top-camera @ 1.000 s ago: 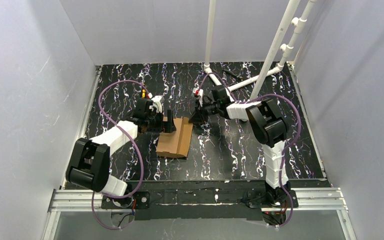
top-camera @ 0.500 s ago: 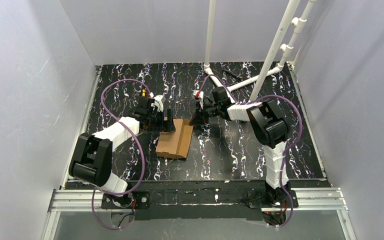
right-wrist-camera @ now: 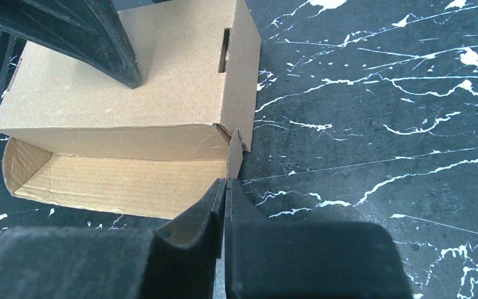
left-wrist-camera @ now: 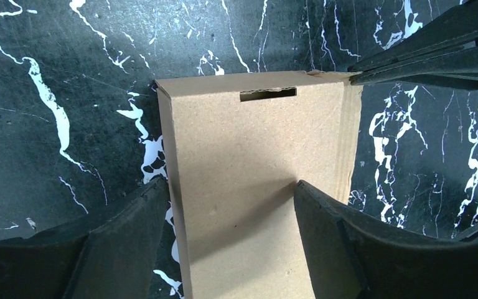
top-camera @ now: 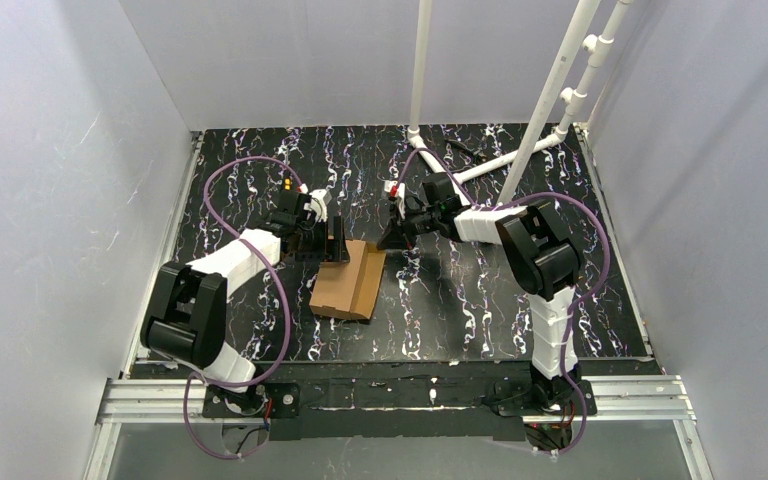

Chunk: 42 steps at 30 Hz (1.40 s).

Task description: Fold the paper box

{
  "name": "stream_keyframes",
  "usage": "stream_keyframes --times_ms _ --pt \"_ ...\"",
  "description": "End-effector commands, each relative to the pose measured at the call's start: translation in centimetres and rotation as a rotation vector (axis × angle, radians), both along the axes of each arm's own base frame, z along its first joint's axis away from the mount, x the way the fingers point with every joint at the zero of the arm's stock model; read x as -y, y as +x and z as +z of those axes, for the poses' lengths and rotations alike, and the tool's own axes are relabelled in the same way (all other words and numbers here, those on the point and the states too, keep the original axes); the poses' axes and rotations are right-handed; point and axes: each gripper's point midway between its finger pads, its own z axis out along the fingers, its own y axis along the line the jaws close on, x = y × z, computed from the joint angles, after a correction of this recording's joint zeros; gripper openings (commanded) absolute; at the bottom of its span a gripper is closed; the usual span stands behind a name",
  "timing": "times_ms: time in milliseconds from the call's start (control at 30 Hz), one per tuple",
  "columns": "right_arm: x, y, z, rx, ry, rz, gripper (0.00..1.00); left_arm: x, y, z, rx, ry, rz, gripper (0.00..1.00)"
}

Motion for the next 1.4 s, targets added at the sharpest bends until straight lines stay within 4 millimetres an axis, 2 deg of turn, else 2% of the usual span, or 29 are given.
stream_keyframes --times_ms 0,367,633,1067,1367 --pt "-0.3 -0.2 1.6 0.054 0.007 0.014 0.08 -0.1 0.2 0.1 -0.014 0.019 0.01 0.7" --pt "-0.1 -1.1 0.8 0.054 -0.016 0.027 0.04 -0.4 0.1 -0.4 -0.043 0.04 0.029 0.63" --pt "0.2 -1.9 -0.1 0.036 -0.034 0.068 0.01 -0.4 0.1 -0.7 -0.055 0.04 0.024 0.61" --pt "-1.3 -2.5 1.1 0.035 -0.024 0.075 0.01 0.7 0.2 0.0 -0.057 0.003 -0.048 0.6" --pt "-2.0 -1.5 1.6 -0.031 -0.029 0.008 0.01 1.4 -0.3 0.0 -0.065 -0.029 -0.109 0.6"
